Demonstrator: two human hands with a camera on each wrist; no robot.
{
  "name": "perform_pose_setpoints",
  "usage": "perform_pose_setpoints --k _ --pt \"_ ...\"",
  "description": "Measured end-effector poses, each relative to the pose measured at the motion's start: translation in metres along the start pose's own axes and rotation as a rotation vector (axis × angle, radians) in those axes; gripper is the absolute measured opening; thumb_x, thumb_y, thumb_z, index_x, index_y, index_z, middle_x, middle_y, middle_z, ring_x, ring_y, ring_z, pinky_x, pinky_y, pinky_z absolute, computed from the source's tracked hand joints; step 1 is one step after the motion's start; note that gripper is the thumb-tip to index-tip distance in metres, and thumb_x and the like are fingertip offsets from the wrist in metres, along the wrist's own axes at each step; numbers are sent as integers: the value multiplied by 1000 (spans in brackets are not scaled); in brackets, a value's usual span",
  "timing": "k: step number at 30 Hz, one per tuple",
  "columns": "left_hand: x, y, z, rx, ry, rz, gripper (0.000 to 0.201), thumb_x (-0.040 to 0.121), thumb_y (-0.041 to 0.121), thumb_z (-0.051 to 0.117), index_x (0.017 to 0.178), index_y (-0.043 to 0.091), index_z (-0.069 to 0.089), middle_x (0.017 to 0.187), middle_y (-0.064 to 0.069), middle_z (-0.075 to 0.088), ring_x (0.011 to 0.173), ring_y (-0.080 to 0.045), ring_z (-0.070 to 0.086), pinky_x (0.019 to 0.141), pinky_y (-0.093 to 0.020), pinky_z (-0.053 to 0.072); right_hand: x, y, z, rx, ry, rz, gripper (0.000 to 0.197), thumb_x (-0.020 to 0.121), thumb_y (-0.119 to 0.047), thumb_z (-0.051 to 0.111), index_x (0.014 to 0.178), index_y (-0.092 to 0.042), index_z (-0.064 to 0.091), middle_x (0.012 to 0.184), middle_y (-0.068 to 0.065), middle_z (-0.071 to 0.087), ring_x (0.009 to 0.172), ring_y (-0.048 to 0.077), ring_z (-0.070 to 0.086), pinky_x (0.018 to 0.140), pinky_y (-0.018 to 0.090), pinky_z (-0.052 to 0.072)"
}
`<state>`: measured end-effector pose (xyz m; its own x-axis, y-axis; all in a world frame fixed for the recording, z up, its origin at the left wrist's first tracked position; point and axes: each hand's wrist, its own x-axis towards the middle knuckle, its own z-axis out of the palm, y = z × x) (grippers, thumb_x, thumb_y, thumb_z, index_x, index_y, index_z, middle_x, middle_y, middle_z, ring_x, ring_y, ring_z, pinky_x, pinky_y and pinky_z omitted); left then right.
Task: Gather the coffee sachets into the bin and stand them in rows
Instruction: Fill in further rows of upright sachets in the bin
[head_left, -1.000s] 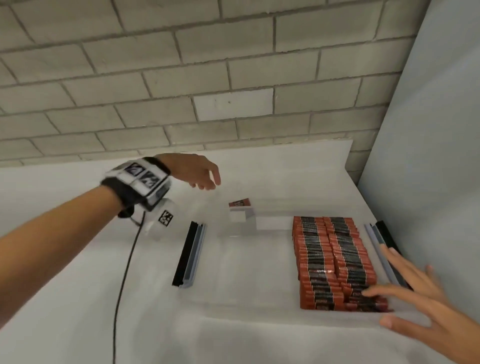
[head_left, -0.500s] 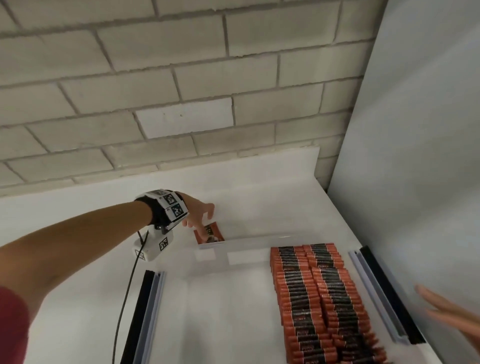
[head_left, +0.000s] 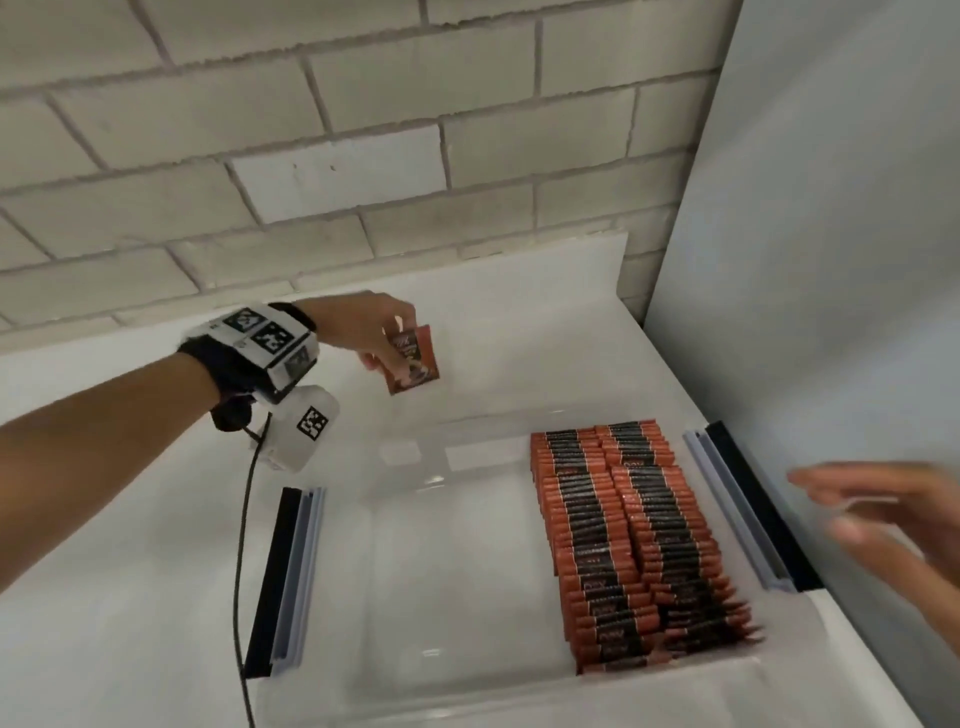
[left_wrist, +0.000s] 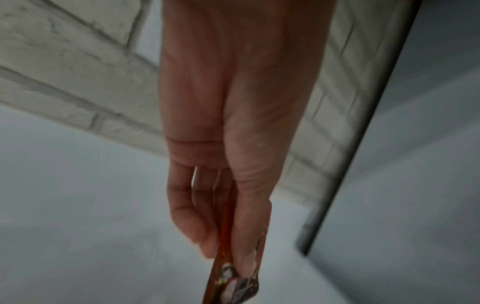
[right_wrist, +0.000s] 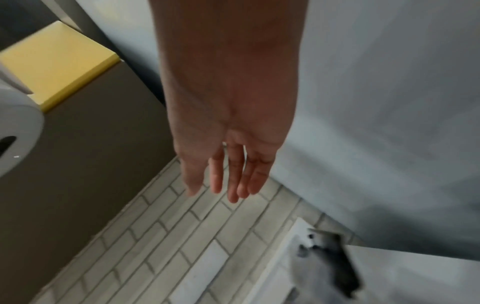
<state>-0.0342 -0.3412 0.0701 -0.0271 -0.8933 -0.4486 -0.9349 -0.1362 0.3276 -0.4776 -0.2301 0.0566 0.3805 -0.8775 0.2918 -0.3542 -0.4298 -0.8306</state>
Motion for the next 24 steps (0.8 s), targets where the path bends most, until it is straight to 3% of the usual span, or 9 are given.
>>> perform_pose_setpoints --k 3,6,8,11,14,16,19,22,24 --pt "-50 51 -9 62 132 182 23 73 30 82 84 24 62 76 3 70 57 -7 58 54 -17 41 20 -21 6 30 -3 -45 47 70 -76 60 100 -40 67 97 -7 69 88 17 64 83 36 49" --pt "-101 105 8 1 135 331 18 74 34 80 85 28 67 80 6 70 69 -8 60 57 -22 41 30 -39 22 -10 -73 -66 34 74 -64 62 104 -46 63 101 -15 69 91 10 66 86 27 50" --pt "-122 134 26 -30 138 407 17 74 33 81 85 28 68 78 11 70 71 -3 61 58 -14 40 35 -50 34 -19 -158 -67 32 77 -58 64 106 -47 62 102 -20 68 94 6 65 87 21 49" --pt "-139 157 57 -66 157 458 18 74 27 81 85 21 69 72 12 68 64 5 57 61 -7 38 31 -55 46 -67 -269 -83 33 74 -45 65 107 -42 63 90 -19 69 89 1 64 84 13 47" --pt "-146 156 81 -171 157 415 24 72 28 83 87 17 68 76 8 69 64 3 58 60 -9 40 26 -49 49 -78 -300 -99 18 80 -24 71 96 -32 69 80 -17 71 83 -2 65 80 8 46" --pt "-147 147 92 -287 134 334 33 71 35 82 93 17 65 83 7 69 70 1 61 62 -12 45 25 -40 49 -92 -286 -57 14 81 -18 72 87 -30 70 76 -17 71 80 -3 65 77 7 46" --pt "-141 127 114 -309 32 153 38 83 51 64 106 20 65 95 10 69 88 -1 64 83 -22 52 27 -25 52 -154 -294 -16 21 82 -19 72 80 -38 65 76 -18 71 78 -4 65 76 11 49" --pt "-129 117 141 -439 -117 -1 28 98 23 52 120 8 61 121 -3 66 109 -13 63 102 -33 47 29 -10 60 -194 -330 37 22 84 -17 70 80 -38 64 82 -17 70 76 -3 65 74 11 50" --pt "-126 119 153 -643 -244 -82 25 98 6 47 119 5 60 124 1 61 109 -11 60 99 -23 47 29 -4 65 -226 -325 40 14 86 -15 68 90 -28 71 87 -11 70 80 -1 65 75 11 50"
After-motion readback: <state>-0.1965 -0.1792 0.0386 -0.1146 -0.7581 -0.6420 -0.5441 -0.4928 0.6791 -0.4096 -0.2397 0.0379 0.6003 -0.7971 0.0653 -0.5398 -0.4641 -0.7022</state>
